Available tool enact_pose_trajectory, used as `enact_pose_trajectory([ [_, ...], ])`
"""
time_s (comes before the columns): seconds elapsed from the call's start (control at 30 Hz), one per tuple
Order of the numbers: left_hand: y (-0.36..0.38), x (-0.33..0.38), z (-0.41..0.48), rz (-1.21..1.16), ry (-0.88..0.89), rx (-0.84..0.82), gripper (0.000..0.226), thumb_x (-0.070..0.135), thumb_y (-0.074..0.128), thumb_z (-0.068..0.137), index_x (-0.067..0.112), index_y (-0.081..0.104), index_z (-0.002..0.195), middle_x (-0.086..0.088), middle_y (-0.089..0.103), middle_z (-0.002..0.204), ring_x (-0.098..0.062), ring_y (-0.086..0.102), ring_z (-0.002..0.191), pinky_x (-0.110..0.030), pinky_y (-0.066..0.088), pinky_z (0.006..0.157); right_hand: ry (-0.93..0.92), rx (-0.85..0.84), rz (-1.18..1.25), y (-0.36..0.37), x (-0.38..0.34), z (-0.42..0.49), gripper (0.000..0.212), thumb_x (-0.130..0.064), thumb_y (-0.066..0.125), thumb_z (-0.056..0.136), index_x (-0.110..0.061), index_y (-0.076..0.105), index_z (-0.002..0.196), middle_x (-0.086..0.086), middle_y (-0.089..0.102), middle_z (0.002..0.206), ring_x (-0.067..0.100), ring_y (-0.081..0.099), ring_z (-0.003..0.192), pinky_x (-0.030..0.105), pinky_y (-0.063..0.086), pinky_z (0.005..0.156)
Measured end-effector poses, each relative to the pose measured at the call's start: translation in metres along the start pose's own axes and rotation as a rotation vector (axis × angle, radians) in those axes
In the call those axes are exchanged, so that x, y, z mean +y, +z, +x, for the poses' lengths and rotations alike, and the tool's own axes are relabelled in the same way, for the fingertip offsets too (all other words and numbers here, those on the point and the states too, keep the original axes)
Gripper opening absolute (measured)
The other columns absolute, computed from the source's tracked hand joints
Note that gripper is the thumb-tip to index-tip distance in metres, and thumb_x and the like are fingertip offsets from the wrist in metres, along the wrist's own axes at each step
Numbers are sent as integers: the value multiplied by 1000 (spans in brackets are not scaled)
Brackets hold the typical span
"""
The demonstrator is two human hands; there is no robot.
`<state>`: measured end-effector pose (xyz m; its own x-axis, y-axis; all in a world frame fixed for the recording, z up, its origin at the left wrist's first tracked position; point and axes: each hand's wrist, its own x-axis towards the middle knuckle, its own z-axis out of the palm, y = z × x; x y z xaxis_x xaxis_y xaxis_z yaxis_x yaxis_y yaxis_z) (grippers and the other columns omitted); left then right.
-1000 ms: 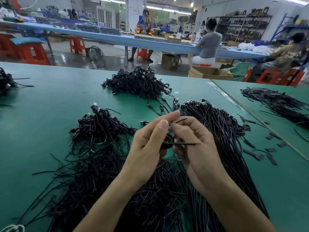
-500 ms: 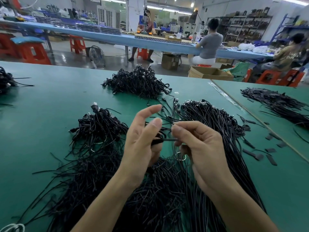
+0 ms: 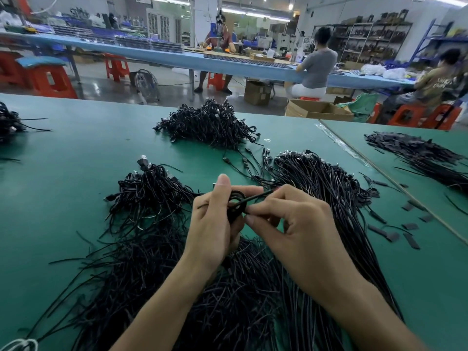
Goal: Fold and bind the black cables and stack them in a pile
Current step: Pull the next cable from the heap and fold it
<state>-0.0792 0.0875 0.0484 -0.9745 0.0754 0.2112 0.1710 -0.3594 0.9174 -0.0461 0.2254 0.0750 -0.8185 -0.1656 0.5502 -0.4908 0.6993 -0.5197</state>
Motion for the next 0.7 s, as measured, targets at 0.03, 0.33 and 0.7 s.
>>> enact_pose_trajectory([
  [0.03,0,-1,0,-6,-11,4,57,56,37,93,20,81,87,4,34,37,-8,22,31,-14,25,39,-22,50,-28,1,-1,-1,11,-26,77,84,-28,78,96,-15,59,83,6,58,73,23,47,62],
  [0.33,-7,-6,2,66,-96,-23,69,53,40,103,10,47,50,-1,25,46,-13,20,37,-18,22,40,-400,-35,-452,5,-14,-4,4,-13,66,89,-12,70,90,1,58,91,18,62,92,35,53,57],
  [0.7,-14,-6,-2,123,-509,-351,54,27,38,103,29,48,49,10,30,48,-6,21,40,-17,19,37,-312,-402,-430,-18,-29,7,15,-6,65,82,-18,60,89,-7,51,99,11,48,86,36,52,63],
])
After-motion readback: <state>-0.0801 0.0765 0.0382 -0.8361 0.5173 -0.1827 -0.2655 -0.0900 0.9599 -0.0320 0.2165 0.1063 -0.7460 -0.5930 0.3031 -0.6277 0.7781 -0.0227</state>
